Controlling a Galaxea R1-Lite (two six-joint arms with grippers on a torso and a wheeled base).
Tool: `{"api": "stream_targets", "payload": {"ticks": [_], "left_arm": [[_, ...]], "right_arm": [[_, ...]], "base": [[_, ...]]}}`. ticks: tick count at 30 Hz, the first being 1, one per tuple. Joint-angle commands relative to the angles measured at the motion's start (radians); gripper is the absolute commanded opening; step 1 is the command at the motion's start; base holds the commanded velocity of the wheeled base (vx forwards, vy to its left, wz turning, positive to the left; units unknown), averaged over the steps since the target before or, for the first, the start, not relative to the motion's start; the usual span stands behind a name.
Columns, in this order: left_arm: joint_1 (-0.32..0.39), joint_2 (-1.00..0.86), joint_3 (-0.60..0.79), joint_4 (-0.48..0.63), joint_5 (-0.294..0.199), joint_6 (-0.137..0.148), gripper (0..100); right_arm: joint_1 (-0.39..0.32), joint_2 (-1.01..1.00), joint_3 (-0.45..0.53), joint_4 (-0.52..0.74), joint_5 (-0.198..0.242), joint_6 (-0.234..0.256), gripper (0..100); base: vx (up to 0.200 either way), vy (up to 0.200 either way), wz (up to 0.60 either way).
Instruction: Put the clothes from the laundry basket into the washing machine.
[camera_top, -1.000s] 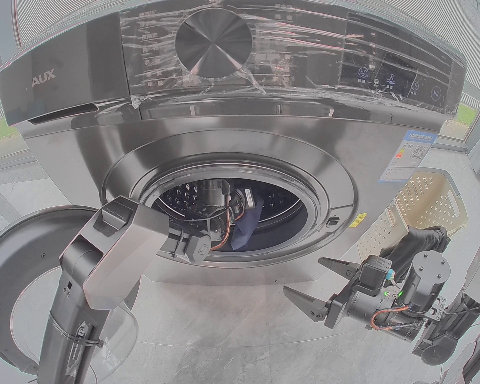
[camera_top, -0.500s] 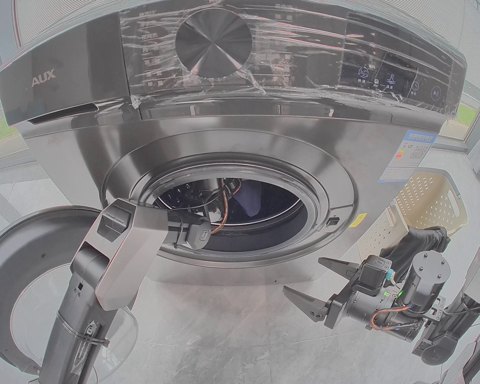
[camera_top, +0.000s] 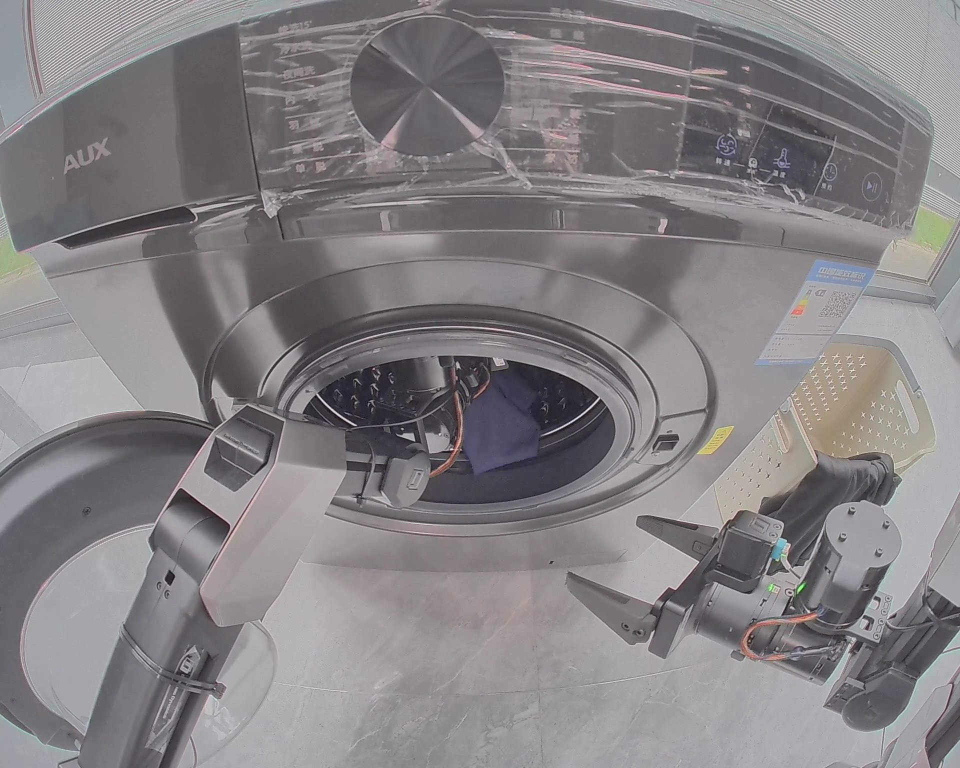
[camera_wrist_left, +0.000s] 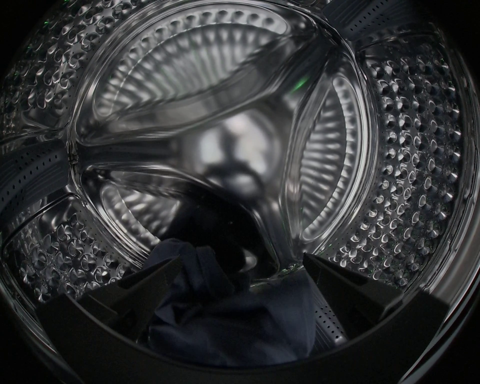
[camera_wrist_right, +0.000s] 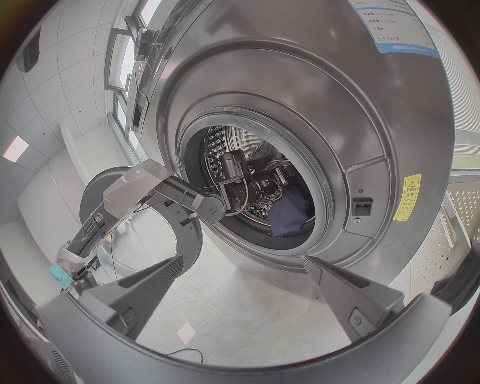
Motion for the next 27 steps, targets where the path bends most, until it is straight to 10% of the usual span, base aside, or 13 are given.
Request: {"api": "stream_targets", "payload": {"ticks": [1,19,20,27], "left_arm": [[-0.016,-0.033,0.08,0.004,0.011,0.004,100],[-0.062,-0.189,0.511,0.022,-0.022,0.081,100],[-0.062,-0.188,0.511,0.033,-0.022,0.082,0],[-0.061,-0.148,0.493,0.035,-0.049,0.081,0]], "right_arm": [[0.0,0.002,0.0,-0.001,-0.001,0.0,100],[0.0,0.0,0.002,-0.001,-0.001,-0.001,100],[0.0,0.0,0.0,-0.001,-0.001,-0.001,100],[0.0,0.0,0.0,-0.001,-0.001,0.0,100]], "base": [[0.0,0.0,0.0],[0.0,0.0,0.0],[0.0,0.0,0.0],[0.0,0.0,0.0]]}}
